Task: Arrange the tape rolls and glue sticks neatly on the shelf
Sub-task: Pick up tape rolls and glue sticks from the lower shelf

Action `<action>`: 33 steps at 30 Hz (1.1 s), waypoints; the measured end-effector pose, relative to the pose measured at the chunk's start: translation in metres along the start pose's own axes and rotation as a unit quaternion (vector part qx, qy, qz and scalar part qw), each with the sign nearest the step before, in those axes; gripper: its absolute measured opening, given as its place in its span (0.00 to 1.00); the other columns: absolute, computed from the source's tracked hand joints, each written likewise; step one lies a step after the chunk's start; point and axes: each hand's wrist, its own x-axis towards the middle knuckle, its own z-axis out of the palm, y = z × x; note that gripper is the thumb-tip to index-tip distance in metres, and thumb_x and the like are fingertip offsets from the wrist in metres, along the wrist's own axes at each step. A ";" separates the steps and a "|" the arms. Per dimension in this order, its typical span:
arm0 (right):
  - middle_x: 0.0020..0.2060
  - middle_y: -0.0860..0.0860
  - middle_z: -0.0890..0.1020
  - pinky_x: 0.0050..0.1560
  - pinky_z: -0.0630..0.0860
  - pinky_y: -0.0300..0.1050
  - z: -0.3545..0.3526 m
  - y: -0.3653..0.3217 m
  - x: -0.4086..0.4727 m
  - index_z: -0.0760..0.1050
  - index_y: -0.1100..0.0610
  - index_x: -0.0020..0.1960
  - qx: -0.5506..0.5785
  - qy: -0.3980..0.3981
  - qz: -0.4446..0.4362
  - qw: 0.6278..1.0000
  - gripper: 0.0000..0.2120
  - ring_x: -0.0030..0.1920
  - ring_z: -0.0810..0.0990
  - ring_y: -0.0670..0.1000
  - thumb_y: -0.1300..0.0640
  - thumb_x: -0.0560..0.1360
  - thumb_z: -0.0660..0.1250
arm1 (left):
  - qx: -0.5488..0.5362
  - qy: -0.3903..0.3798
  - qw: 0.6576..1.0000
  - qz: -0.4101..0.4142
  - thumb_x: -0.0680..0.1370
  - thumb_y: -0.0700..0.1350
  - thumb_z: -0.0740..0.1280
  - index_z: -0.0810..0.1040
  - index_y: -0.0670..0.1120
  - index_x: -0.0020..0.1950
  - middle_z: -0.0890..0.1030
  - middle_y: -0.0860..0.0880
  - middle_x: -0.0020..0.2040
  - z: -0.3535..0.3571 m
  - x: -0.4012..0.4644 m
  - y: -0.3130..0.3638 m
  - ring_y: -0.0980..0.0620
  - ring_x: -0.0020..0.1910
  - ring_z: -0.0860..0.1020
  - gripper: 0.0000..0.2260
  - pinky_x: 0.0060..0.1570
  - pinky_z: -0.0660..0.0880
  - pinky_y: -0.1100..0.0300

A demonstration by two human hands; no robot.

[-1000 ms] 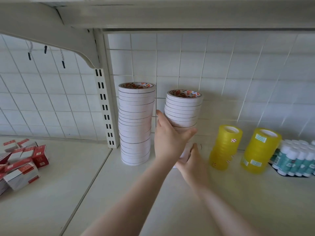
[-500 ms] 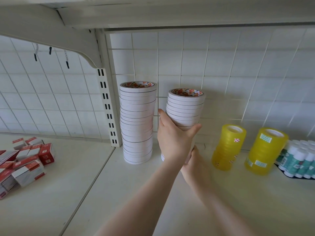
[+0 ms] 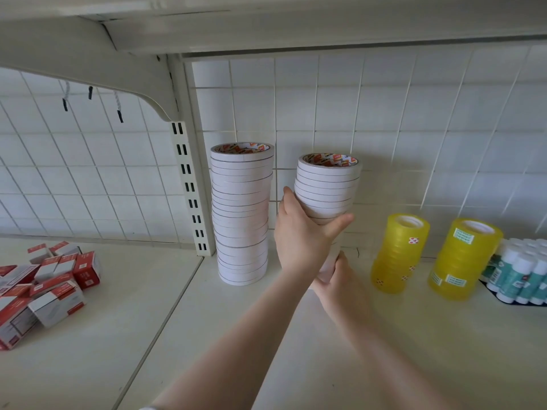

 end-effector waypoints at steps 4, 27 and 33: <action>0.52 0.51 0.80 0.49 0.74 0.48 0.001 0.002 0.000 0.67 0.58 0.65 0.022 -0.001 0.008 1.000 0.38 0.53 0.77 0.54 0.32 0.65 0.65 | -0.045 -0.023 0.999 -0.007 0.53 0.71 0.68 0.64 0.45 0.67 0.75 0.49 0.60 -0.006 0.010 0.005 0.49 0.61 0.72 0.50 0.56 0.74 0.47; 0.57 0.47 0.78 0.52 0.74 0.49 -0.003 -0.001 0.000 0.64 0.53 0.67 0.083 -0.042 0.017 0.995 0.43 0.57 0.76 0.52 0.30 0.59 0.62 | -0.133 -0.117 0.984 0.004 0.51 0.63 0.74 0.65 0.55 0.59 0.75 0.56 0.58 -0.017 0.026 -0.007 0.57 0.59 0.73 0.40 0.58 0.73 0.57; 0.57 0.43 0.76 0.52 0.75 0.49 -0.011 -0.008 0.002 0.63 0.47 0.67 0.203 -0.060 0.008 0.977 0.43 0.56 0.77 0.47 0.34 0.56 0.68 | -0.143 -0.128 0.981 0.015 0.58 0.56 0.78 0.68 0.52 0.65 0.77 0.58 0.58 -0.017 0.026 -0.013 0.59 0.58 0.74 0.38 0.57 0.73 0.59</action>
